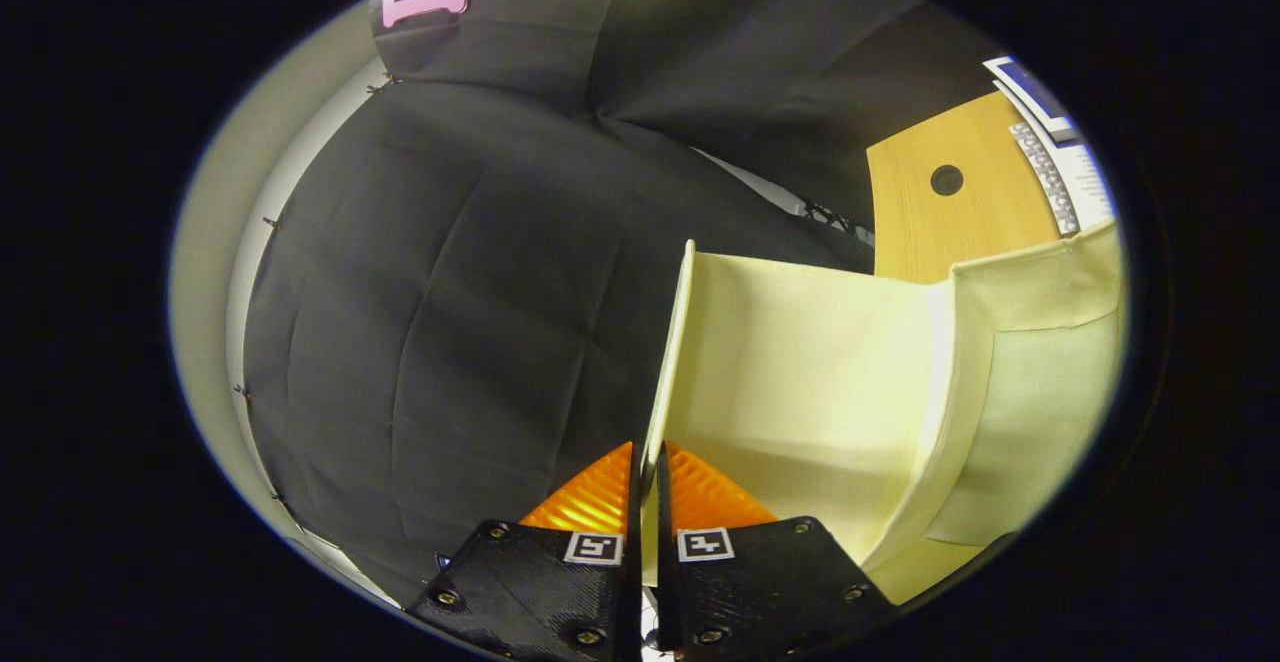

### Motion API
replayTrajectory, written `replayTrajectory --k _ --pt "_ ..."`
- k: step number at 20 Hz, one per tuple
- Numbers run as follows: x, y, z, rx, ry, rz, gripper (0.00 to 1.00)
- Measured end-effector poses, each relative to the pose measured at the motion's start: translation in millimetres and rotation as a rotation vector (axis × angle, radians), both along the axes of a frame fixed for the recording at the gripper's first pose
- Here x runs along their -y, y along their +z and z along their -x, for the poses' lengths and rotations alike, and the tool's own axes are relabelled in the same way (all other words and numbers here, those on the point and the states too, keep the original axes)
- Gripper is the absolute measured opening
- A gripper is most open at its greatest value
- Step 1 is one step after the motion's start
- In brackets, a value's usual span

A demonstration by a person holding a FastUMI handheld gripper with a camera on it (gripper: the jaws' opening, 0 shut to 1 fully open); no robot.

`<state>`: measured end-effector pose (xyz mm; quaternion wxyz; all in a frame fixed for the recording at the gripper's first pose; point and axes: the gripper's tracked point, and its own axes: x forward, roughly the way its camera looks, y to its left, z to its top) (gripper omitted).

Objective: Open the storage box then place both shoes into the box .Put the left shoe in first, then the right shoe, with the right side of both shoes facing outward in a uniform manner.

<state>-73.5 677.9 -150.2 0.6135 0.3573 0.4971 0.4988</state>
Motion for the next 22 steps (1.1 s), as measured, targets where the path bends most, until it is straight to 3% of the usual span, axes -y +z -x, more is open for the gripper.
replayTrajectory --k 3,5,8,9,13,22 --pt "-2 0 -2 -0.01 0.001 0.012 0.06" --pt "-15 3 4 0.005 -0.001 -0.003 0.16" --pt "5 7 6 0.091 0.022 0.022 0.84" --pt "13 7 4 0.125 0.027 0.039 0.93" --pt "58 18 -5 0.175 0.001 0.054 0.95" --pt "197 42 -55 0.219 -0.189 0.098 0.95"
